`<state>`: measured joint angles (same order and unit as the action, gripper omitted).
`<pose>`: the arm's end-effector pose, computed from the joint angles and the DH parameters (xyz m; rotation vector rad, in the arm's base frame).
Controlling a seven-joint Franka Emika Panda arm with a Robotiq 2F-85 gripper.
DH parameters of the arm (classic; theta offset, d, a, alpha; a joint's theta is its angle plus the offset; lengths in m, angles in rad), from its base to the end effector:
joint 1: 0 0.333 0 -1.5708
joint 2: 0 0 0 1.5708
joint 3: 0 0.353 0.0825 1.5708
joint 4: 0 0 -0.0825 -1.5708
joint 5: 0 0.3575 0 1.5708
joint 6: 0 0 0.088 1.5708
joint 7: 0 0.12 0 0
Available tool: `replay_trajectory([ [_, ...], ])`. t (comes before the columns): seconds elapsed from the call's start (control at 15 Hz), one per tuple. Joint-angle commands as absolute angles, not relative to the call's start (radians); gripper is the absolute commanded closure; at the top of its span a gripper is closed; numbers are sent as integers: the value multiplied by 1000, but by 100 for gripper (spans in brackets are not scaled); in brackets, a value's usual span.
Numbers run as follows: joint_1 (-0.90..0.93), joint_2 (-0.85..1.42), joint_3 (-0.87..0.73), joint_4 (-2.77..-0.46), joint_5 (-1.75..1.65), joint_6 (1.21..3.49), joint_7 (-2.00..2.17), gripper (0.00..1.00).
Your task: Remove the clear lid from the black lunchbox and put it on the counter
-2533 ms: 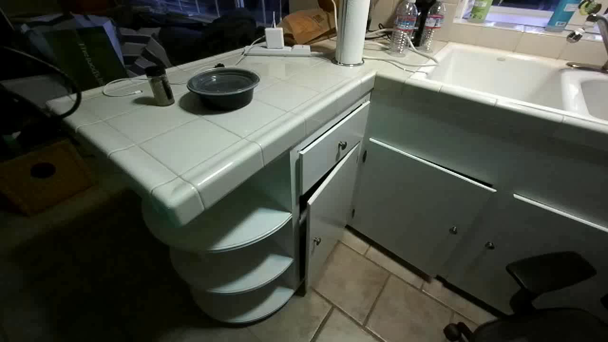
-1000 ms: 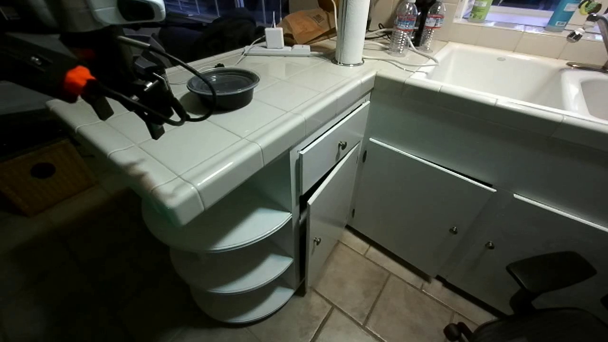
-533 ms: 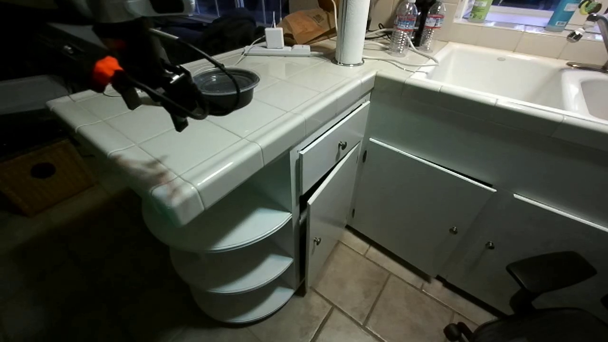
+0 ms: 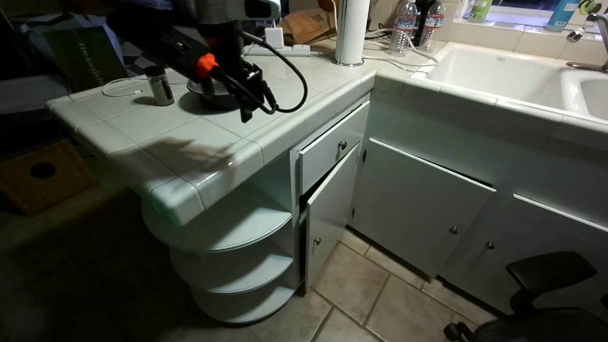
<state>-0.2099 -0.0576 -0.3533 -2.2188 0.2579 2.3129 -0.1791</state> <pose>0.4349 -0.2684 0.4535 -2.8600 0.8007 -0.3231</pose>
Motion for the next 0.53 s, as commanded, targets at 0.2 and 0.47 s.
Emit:
replay_trajectory([
  [0.2,-255,181,-305,-1936,313,2262,-115,0],
  [0.47,-274,261,-265,-1823,335,2235,-47,11],
])
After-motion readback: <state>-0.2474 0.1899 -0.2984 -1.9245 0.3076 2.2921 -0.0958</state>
